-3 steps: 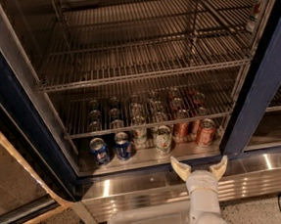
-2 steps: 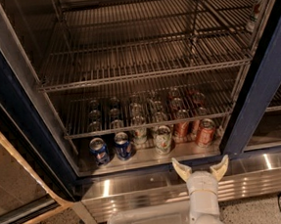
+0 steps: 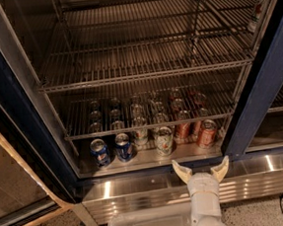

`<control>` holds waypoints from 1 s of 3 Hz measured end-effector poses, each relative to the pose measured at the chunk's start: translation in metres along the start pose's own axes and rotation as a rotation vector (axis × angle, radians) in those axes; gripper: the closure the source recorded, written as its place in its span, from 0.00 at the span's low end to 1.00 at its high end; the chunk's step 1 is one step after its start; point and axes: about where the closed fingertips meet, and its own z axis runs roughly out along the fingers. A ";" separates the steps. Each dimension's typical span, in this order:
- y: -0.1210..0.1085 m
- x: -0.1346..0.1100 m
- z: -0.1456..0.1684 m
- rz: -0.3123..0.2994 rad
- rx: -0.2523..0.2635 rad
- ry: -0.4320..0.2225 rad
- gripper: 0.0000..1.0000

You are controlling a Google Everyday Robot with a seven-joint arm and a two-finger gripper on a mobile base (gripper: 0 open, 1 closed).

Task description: Pick coke can from bottom shelf of fridge

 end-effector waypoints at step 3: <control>0.007 0.005 0.008 0.018 -0.079 0.027 0.03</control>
Offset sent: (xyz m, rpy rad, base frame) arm 0.0135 0.0076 -0.0120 0.0482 0.0697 0.1190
